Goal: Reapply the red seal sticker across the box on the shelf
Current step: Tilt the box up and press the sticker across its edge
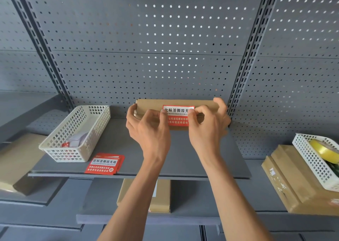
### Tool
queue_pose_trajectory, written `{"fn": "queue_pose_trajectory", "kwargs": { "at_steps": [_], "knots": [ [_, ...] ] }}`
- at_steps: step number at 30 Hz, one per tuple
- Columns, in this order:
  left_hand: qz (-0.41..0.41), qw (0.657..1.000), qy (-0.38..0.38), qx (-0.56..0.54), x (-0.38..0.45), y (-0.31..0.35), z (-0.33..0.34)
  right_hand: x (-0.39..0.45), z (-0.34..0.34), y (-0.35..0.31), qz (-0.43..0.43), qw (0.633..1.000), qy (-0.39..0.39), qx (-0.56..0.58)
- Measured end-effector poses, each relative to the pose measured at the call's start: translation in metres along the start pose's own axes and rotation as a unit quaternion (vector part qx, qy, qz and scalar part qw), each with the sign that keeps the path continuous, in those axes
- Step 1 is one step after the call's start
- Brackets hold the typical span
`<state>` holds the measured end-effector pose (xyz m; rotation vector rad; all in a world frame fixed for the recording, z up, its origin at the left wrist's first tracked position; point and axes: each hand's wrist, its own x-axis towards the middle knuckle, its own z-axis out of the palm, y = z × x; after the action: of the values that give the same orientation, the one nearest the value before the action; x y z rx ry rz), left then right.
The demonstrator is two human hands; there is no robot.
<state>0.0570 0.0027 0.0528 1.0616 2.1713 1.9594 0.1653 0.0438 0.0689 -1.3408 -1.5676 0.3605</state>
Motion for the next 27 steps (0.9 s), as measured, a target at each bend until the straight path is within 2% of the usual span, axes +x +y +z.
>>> {"fn": "queue_pose_trajectory", "kwargs": {
  "at_steps": [27],
  "knots": [
    [0.001,0.999,0.038,0.032,0.002,-0.006,0.012,0.003,0.007,0.009,-0.021,0.998,0.043,-0.029]
  ]
}}
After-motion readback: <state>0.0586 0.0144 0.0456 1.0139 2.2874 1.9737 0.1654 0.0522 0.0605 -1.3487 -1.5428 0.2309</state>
